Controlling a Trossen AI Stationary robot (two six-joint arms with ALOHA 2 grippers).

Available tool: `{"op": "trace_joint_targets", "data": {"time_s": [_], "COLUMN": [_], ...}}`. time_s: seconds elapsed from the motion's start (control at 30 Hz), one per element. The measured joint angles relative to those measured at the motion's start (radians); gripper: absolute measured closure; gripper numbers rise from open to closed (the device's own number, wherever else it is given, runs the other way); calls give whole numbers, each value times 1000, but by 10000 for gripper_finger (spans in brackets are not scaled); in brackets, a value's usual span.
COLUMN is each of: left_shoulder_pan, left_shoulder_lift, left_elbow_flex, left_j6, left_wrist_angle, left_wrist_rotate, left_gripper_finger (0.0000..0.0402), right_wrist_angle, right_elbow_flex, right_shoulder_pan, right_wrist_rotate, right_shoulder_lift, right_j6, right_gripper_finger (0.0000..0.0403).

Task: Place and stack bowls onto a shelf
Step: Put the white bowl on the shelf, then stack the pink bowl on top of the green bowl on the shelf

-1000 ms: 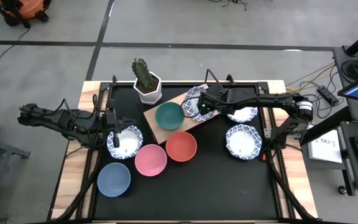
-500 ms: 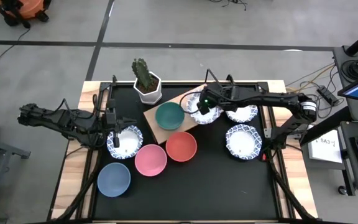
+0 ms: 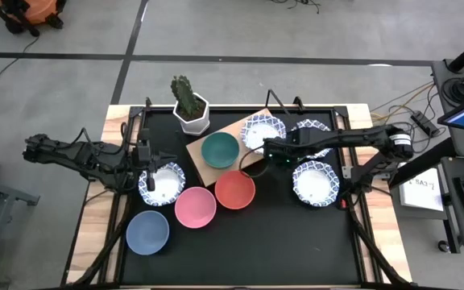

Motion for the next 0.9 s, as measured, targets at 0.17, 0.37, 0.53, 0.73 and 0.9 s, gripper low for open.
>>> {"op": "trace_joint_targets", "data": {"time_s": [0.17,0.37,0.53,0.73,0.9], "left_shoulder_pan": [0,0,0,0,0], "left_shoulder_lift": [0,0,0,2,3], "left_elbow_flex": [0,0,0,0,0], "left_j6": [0,0,0,-5,-36], "left_wrist_angle": [0,1,1,1,0], "left_wrist_rotate": [0,0,0,0,0], "left_gripper_finger": [402,402,402,402,402], "right_wrist_angle": [115,217,257,249,276], "right_elbow_flex": [-36,-34,-31,-31,-36], "right_shoulder_pan": [-16,-48,-52,-12,76], "right_wrist_rotate": [157,301,295,291,296], "right_shoulder_lift": [51,103,129,77,13], "right_j6": [-60,-113,-142,-120,-119], "right_gripper_finger": [394,394,394,394,394]}}
